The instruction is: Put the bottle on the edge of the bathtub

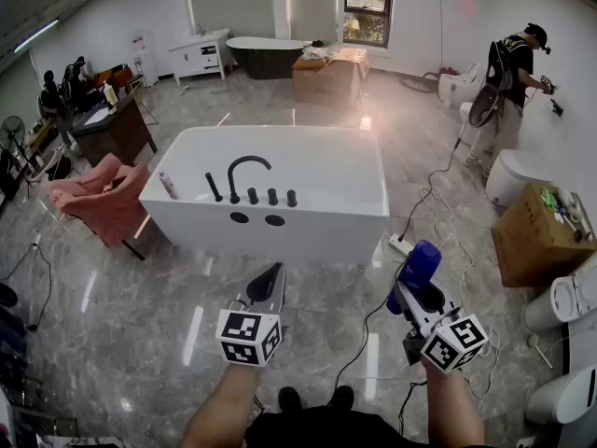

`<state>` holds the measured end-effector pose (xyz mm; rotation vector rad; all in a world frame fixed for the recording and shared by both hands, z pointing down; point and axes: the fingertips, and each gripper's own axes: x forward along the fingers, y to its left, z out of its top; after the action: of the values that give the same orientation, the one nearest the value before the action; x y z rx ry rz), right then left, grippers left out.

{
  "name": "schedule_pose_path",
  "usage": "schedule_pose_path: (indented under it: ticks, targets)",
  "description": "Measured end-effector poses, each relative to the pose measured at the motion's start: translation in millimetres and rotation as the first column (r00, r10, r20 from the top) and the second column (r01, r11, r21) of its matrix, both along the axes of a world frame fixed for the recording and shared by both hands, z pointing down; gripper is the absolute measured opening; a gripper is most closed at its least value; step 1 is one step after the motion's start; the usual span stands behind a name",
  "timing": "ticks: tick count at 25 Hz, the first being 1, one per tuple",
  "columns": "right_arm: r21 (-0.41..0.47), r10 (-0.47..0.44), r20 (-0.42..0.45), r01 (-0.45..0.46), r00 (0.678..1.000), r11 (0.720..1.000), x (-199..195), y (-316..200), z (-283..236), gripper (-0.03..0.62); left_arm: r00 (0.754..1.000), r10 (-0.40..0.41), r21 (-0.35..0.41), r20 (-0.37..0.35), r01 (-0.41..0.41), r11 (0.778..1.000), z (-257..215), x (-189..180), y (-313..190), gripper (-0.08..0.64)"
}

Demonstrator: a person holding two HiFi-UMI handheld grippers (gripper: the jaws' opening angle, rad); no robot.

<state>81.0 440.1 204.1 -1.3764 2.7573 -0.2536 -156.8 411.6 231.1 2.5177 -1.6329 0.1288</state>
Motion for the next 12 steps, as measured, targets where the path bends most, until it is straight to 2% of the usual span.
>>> schedule_pose_path:
  ticks: [12]
  targets:
    - [0.013,0.022,0.017,-0.022,1.0,1.0,20,-15,4,0.16,0.997,-0.078,0.021,0.002,0.078,0.997,2,-5,-13,0.009]
